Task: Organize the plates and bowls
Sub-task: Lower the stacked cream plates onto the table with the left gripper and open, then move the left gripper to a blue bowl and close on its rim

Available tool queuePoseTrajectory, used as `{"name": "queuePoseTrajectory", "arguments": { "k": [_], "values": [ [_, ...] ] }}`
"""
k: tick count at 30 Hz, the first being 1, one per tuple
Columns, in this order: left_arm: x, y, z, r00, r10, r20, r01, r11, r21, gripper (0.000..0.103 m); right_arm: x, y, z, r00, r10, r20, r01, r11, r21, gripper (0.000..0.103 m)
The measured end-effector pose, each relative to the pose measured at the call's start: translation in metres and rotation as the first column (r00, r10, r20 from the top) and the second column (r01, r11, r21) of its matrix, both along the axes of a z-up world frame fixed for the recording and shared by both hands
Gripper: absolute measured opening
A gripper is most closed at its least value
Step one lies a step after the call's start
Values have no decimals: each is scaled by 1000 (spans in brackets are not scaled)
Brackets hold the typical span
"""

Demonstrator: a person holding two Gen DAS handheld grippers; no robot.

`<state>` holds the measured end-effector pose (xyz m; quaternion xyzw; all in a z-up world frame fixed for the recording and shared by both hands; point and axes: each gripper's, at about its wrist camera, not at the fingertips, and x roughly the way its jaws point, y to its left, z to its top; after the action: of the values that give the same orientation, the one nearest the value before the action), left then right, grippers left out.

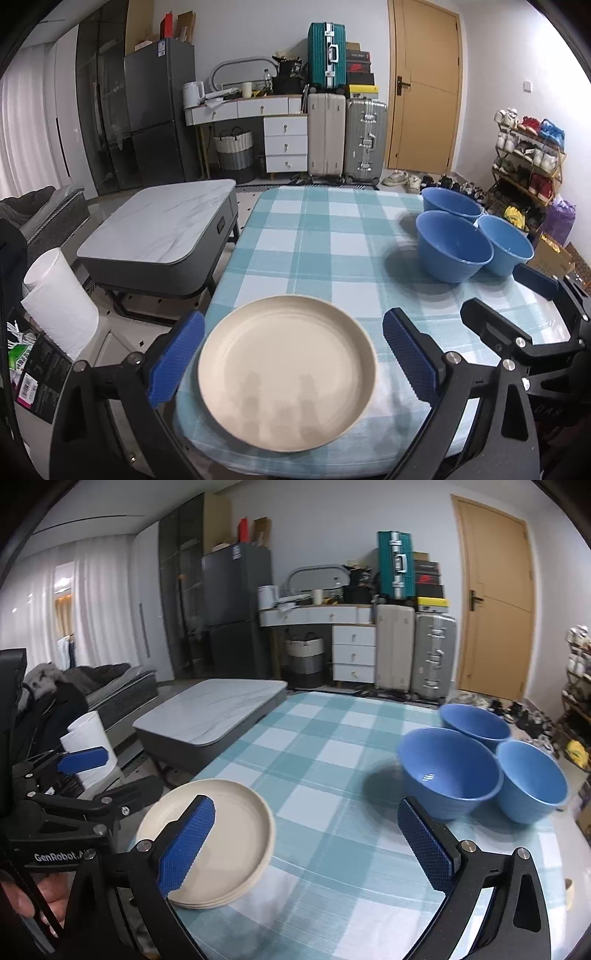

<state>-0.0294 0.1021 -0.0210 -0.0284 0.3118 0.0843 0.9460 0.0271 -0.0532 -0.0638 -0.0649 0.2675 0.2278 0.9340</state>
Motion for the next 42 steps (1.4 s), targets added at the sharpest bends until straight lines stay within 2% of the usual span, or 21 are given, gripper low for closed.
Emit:
{"name": "queuePoseTrajectory", "arguments": {
  "k": [15, 36, 38, 40, 42],
  "values": [
    [9, -49, 4, 998, -49, 37, 50, 999, -9, 100, -10, -71, 20, 987, -150, 52, 146, 987, 67, 102],
    [36, -90, -9, 992, -115, -45, 116, 993, 20, 100, -8, -126, 18, 978, -211, 5, 209, 970, 122, 102],
    [43, -94, -6, 995, -85, -50, 89, 994, 65, 100, -4, -130, 21, 975, -220, 10, 217, 968, 123, 102],
    [50, -92, 0, 999, -39, -20, 40, 995, 91, 100, 0, -135, 26, 972, -235, 19, 231, 965, 127, 102],
    [61, -89, 4, 999, -50, -12, 51, 997, 50, 100, 6, -141, 29, 970, -243, 20, 238, 962, 135, 102]
  ]
}}
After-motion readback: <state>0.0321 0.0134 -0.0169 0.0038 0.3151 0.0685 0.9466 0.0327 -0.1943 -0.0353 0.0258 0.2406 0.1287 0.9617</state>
